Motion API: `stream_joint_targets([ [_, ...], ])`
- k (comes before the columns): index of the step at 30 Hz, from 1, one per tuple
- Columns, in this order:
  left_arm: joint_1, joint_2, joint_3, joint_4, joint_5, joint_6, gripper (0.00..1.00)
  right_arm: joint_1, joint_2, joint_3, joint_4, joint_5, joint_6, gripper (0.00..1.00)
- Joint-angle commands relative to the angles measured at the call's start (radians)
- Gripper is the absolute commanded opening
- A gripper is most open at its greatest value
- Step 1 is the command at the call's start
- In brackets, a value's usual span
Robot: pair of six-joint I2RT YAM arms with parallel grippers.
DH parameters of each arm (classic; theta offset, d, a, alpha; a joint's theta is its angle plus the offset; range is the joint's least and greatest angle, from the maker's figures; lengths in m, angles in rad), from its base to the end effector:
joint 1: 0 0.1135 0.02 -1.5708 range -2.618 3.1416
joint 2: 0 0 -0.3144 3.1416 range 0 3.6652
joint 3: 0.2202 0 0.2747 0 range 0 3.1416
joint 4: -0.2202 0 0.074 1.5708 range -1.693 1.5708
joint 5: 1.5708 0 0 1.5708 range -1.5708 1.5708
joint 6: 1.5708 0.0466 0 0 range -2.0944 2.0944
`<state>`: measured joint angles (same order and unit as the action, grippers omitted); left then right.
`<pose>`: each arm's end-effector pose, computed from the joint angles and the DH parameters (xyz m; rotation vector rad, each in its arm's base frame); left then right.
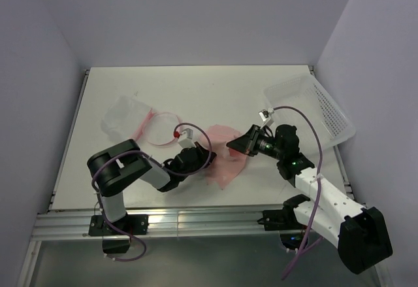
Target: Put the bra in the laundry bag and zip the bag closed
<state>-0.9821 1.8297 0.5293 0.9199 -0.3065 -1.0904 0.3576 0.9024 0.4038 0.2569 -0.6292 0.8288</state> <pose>0.2004 -0.2749 0.1311 -0.3296 2.0641 -1.0476 0.1756 0.0949 0.2580 -0.0280 2.0007 1.3723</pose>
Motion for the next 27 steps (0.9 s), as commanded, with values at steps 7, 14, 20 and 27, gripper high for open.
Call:
stream_joint_targets([
  [7, 0.04, -0.11, -0.292, 0.224, 0.007, -0.057, 0.39, 0.027, -0.198, -0.207, 0.079, 0.078, 0.208, 0.0],
  [14, 0.033, -0.395, -0.359, 0.016, -0.037, -0.003, 0.43, 0.107, -0.119, -0.28, 0.015, 0.108, 0.144, 0.0],
  [20, 0.032, -0.587, -0.279, -0.246, -0.078, 0.067, 0.7, 0.192, 0.038, -0.244, 0.014, 0.094, 0.109, 0.04],
  [27, 0.048, -0.56, -0.172, -0.374, 0.038, 0.171, 0.79, 0.19, -0.127, -0.108, -0.316, 0.252, -0.072, 0.9],
])
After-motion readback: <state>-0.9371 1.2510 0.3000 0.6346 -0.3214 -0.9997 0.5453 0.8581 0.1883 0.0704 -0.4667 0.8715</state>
